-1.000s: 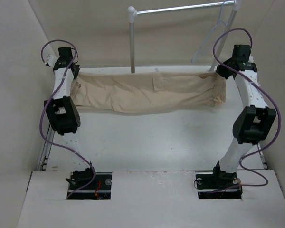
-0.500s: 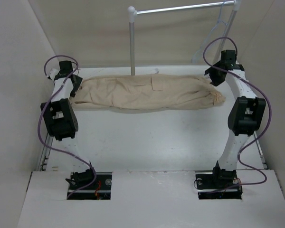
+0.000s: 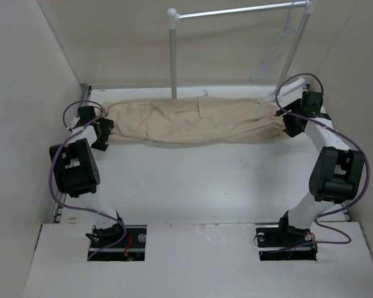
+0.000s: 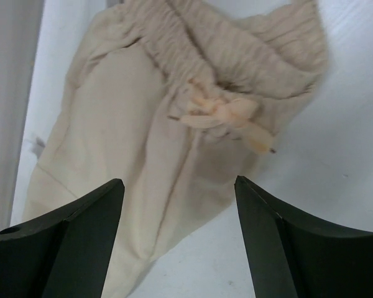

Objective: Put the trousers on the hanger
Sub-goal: Fold the trousers at the center of the board.

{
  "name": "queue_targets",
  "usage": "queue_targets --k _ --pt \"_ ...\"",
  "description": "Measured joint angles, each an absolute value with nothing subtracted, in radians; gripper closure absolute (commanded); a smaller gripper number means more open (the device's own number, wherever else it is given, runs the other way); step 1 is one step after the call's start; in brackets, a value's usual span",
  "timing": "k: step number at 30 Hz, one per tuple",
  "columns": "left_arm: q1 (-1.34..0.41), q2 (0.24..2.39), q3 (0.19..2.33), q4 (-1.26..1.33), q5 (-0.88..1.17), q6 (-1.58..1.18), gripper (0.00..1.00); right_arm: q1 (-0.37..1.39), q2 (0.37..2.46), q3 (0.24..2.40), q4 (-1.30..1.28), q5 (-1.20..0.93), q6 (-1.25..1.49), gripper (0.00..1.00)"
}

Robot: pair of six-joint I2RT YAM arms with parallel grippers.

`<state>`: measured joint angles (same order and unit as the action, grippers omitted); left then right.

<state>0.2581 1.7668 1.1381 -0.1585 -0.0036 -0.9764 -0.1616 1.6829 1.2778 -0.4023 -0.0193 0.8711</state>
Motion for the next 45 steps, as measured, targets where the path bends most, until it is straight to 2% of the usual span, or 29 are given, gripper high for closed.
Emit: queue_targets --k 9,14,16,18,20,22,25,31,35,37,38,39,42,43,45 --pt "0.312 1.880 1.185 -0.089 -0.019 -1.036 0.24 -0.243 1.725 1.190 -0.349 -0.052 0.871 0.22" --pt "0.321 1.927 1.232 -0.069 -0.028 -1.042 0.34 -0.253 1.839 1.214 -0.335 -0.054 0.872 0.29" --pt "0.321 1.942 1.246 -0.064 -0.030 -1.043 0.42 -0.257 1.889 1.245 -0.337 -0.056 0.872 0.38" --pt "0.321 1.956 1.256 -0.059 -0.033 -1.046 0.64 -0.262 1.935 1.290 -0.342 -0.060 0.872 0.70" --pt "0.321 1.972 1.260 -0.060 -0.036 -1.046 0.80 -0.263 1.968 1.335 -0.347 -0.060 0.884 0.88" --pt "0.321 1.977 1.261 -0.066 -0.039 -1.046 0.87 -0.262 1.965 1.342 -0.351 -0.054 0.892 0.93" --pt "0.322 1.972 1.261 -0.089 -0.050 -1.044 0.90 -0.267 1.905 1.291 -0.349 -0.034 0.899 0.95" --pt "0.350 1.818 1.165 -0.237 -0.092 -1.021 0.92 -0.323 1.571 1.018 -0.363 -0.002 0.924 0.97" --pt "0.381 1.639 1.063 -0.342 -0.140 -0.995 0.92 -0.355 1.353 0.865 -0.383 0.004 0.943 0.96" --pt "0.394 1.552 1.005 -0.384 -0.170 -0.979 0.86 -0.374 1.268 0.804 -0.400 -0.001 0.949 0.91" --pt "0.400 1.512 0.971 -0.401 -0.186 -0.971 0.79 -0.390 1.227 0.775 -0.412 -0.008 0.950 0.86" --pt "0.405 1.476 0.937 -0.417 -0.199 -0.963 0.71 -0.410 1.190 0.743 -0.418 -0.014 0.953 0.80" --pt "0.429 1.413 0.841 -0.456 -0.217 -0.947 0.46 -0.451 1.107 0.661 -0.439 -0.010 0.969 0.47" --pt "0.440 1.399 0.815 -0.476 -0.217 -0.945 0.39 -0.452 1.088 0.643 -0.451 -0.005 0.972 0.37" --pt "0.454 1.361 0.789 -0.526 -0.218 -0.940 0.32 -0.432 1.072 0.637 -0.482 -0.007 0.973 0.27"
